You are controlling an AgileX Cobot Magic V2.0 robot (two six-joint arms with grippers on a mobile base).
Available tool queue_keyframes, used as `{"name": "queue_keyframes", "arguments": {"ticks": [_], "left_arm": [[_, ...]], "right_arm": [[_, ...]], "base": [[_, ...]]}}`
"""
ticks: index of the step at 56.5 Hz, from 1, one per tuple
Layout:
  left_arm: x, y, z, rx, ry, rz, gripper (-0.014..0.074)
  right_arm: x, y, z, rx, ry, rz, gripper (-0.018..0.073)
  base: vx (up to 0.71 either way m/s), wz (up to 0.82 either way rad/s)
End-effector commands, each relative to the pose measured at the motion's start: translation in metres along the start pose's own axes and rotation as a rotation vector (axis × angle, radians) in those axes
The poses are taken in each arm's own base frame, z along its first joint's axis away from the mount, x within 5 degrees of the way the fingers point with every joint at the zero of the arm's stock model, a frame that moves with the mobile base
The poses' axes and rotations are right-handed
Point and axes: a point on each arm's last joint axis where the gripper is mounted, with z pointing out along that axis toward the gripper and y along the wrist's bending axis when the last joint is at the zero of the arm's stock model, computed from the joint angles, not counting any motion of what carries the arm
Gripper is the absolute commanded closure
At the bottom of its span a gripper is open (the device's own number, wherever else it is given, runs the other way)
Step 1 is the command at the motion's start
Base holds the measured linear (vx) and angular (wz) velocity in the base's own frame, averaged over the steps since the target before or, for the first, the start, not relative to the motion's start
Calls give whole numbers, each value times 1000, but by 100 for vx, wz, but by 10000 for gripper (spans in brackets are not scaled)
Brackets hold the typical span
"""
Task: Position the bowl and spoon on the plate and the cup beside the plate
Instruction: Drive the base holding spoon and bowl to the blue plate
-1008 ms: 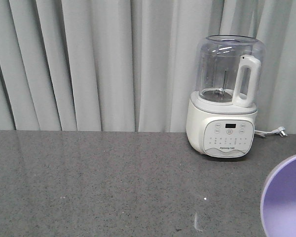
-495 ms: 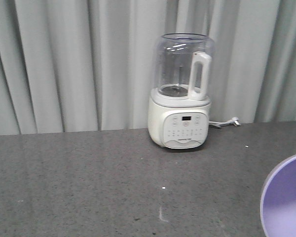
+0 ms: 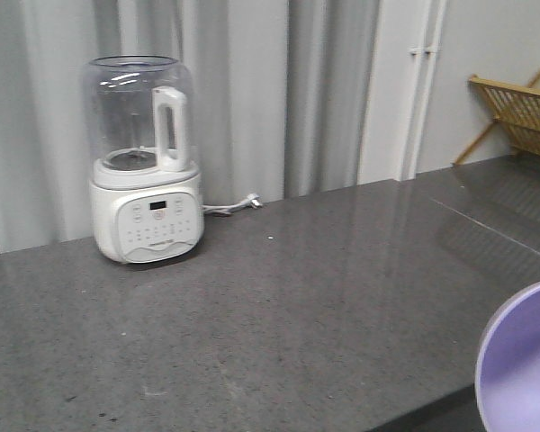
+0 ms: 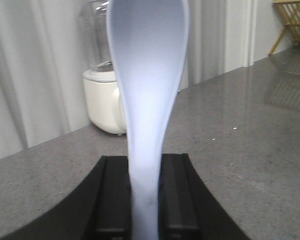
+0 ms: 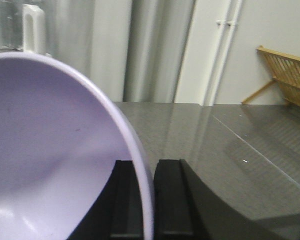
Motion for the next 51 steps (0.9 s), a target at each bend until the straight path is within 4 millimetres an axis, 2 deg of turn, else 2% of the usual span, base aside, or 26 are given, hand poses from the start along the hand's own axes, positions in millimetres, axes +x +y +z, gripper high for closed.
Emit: {"name": "queue_keyframes", "arguments": {"ticks": [1, 51], "left_arm": [[-13, 2, -1, -14, -83, -17, 594], [-13, 2, -1, -14, -83, -17, 594]], "right_arm": [[-16, -5, -3, 45, -94, 1, 568], [-15, -5, -3, 45, -93, 1, 568]], "base": [[-10, -59], [-6, -45]]}}
